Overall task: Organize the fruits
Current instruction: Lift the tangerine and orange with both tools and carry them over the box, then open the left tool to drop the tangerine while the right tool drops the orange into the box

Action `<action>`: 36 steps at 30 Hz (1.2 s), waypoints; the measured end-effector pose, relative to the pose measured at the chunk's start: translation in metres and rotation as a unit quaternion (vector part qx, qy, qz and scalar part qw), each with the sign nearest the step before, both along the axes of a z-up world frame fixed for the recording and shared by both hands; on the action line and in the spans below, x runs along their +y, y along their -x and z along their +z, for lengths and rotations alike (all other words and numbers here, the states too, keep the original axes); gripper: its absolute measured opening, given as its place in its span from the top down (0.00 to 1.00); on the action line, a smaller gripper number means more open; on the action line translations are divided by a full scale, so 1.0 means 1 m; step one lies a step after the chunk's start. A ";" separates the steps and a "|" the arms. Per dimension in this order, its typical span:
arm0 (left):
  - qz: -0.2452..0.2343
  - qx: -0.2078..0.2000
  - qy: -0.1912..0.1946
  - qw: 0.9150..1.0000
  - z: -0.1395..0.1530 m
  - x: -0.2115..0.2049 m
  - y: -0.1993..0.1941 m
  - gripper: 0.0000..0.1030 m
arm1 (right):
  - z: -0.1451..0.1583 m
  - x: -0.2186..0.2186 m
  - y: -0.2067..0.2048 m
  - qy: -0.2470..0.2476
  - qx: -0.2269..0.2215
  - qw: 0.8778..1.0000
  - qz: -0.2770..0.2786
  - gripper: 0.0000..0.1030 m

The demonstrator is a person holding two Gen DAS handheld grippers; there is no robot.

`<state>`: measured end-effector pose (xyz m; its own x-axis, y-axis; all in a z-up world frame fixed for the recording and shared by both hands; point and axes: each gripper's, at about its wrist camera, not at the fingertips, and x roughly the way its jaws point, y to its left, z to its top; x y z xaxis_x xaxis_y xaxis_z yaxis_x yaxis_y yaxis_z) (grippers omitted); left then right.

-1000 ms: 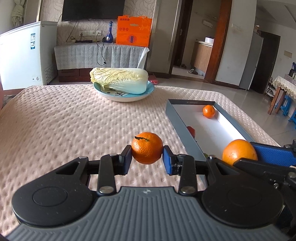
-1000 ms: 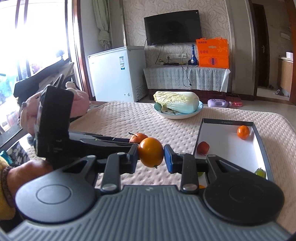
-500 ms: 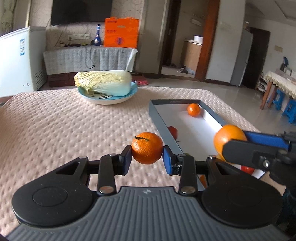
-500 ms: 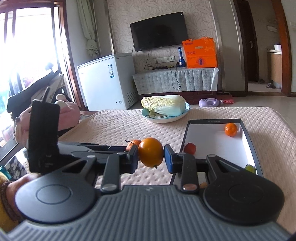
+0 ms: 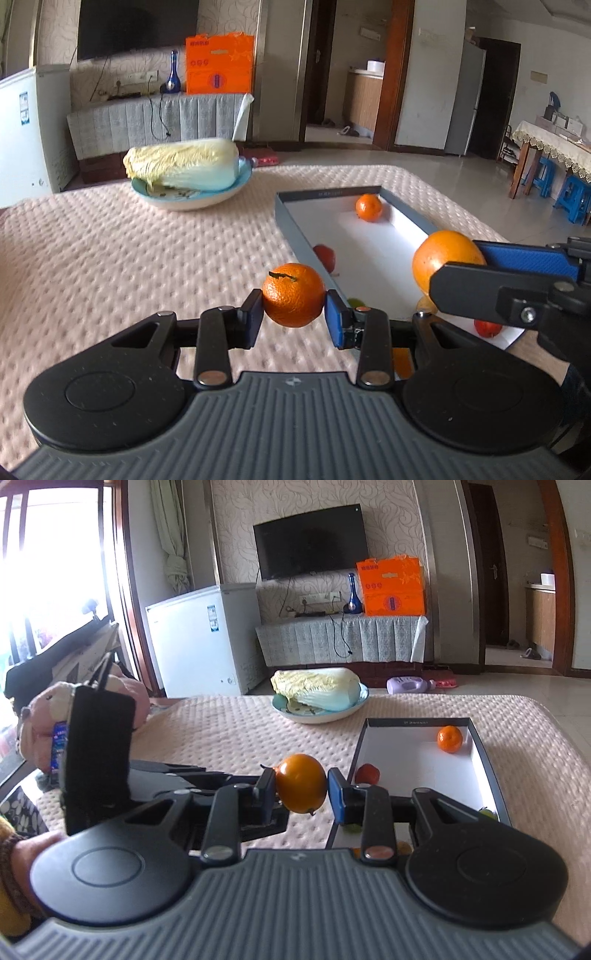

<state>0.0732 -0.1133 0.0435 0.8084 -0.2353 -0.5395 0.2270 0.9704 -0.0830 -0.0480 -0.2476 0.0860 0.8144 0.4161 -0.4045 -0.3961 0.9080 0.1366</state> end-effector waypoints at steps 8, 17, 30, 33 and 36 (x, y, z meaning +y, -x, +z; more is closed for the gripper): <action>-0.015 0.001 0.022 1.000 0.005 -0.011 -0.010 0.60 | -0.004 -0.026 -0.005 0.003 0.016 0.997 -0.075 0.67; -0.053 0.007 0.027 0.998 -0.001 -0.038 -0.038 0.60 | -0.032 -0.034 -0.026 0.034 0.094 0.987 -0.125 0.67; -0.077 0.005 0.024 0.997 -0.009 -0.061 -0.048 0.59 | -0.048 -0.033 -0.040 0.067 0.108 0.979 -0.160 0.30; -0.071 -0.001 0.023 0.997 -0.007 -0.060 -0.044 0.56 | -0.045 -0.034 -0.038 0.066 0.089 0.981 -0.159 0.27; -0.059 0.001 0.019 0.998 -0.006 -0.054 -0.038 0.53 | -0.044 -0.037 -0.038 0.071 0.091 0.980 -0.165 0.27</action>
<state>0.1109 -0.1677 0.0379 0.7736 -0.3481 -0.5295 0.3385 0.9334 -0.1191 -0.0098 -0.2842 0.0419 0.8046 0.0709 -0.5896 -0.0586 0.9975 0.0400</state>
